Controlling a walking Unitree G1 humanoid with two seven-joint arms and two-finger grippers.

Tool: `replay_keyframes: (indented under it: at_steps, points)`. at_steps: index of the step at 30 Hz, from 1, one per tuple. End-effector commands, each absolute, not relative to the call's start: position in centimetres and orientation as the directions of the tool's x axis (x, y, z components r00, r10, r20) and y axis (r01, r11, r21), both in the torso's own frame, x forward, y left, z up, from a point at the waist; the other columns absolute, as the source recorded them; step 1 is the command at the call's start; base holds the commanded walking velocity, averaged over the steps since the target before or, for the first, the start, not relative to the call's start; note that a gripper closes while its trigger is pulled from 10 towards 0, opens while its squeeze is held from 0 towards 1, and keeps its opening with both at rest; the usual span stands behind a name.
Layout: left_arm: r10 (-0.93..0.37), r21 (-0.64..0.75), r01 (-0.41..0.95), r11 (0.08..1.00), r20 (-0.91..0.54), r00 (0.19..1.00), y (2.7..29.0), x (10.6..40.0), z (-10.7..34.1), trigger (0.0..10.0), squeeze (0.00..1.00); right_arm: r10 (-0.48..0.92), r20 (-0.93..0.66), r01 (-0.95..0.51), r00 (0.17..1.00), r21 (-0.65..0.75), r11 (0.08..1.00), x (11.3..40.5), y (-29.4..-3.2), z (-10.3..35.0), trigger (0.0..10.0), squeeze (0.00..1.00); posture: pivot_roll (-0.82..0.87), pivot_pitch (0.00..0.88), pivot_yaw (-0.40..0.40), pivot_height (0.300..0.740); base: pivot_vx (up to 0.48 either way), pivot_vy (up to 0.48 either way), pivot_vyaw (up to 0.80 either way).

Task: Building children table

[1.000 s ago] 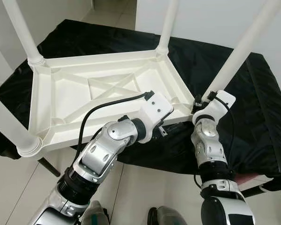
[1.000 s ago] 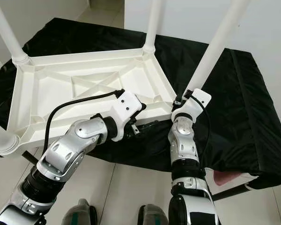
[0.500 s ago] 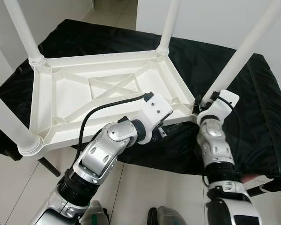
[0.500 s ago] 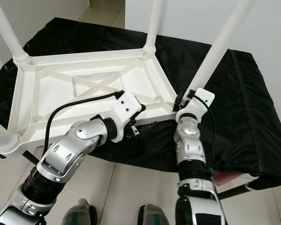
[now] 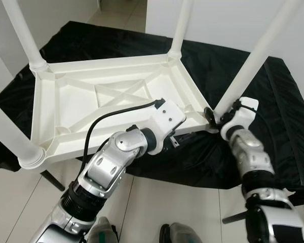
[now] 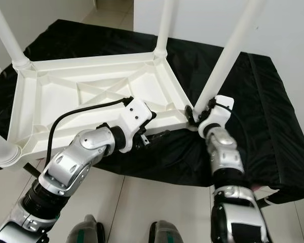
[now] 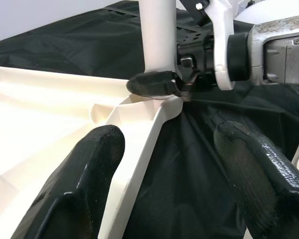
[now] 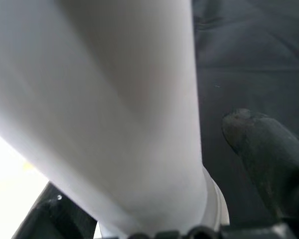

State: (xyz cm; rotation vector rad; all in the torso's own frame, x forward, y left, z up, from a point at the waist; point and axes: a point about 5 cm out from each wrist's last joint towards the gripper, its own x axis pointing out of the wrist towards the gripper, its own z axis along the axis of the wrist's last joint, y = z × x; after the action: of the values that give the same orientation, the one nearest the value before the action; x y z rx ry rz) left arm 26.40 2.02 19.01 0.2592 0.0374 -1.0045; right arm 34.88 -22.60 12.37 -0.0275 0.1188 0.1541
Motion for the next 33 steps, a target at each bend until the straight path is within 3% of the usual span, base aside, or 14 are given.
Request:
replay_keyframes:
  at_steps: [1,17,18,19,20,33]
  points:
    - [-0.830,0.193,0.842,0.504,-0.161,0.533,2.0,26.5,18.9,10.0,0.00,0.210,-0.128,-0.218,0.969,-0.052,0.975,35.0,-22.9,12.5,10.0,0.00,-0.05,0.006,-0.040,0.740,0.000,0.000,0.00]
    - [-0.824,0.201,0.835,0.512,-0.158,0.544,2.2,26.7,19.1,10.0,0.00,0.375,-0.090,-0.383,0.923,-0.098,0.919,36.7,-21.4,14.7,10.0,0.00,-0.02,0.002,-0.047,0.740,0.000,0.000,0.00]
    - [-0.822,0.201,0.833,0.515,-0.159,0.547,2.3,26.7,19.1,10.0,0.00,0.384,-0.092,-0.393,0.919,-0.104,0.914,36.9,-21.4,14.8,2.2,0.00,-0.02,0.002,-0.048,0.740,0.000,0.000,0.00]
    - [-0.822,0.201,0.833,0.515,-0.159,0.547,2.3,26.7,19.1,10.0,0.00,0.384,-0.092,-0.393,0.919,-0.104,0.914,36.9,-21.4,14.8,2.2,0.00,-0.02,0.002,-0.048,0.740,0.000,0.000,0.00]
    - [-0.821,0.201,0.832,0.517,-0.160,0.548,2.3,26.6,19.1,10.0,0.00,0.389,-0.098,-0.398,0.916,-0.101,0.912,36.9,-21.5,14.6,0.0,0.00,-0.02,0.005,-0.046,0.740,0.000,0.000,0.00]
    - [-0.824,0.191,0.836,0.514,-0.161,0.544,2.2,26.4,19.0,10.0,0.00,0.399,-0.112,-0.406,0.910,-0.056,0.912,36.2,-22.0,13.3,0.0,0.00,-0.03,0.018,-0.047,0.740,0.000,0.000,0.00]
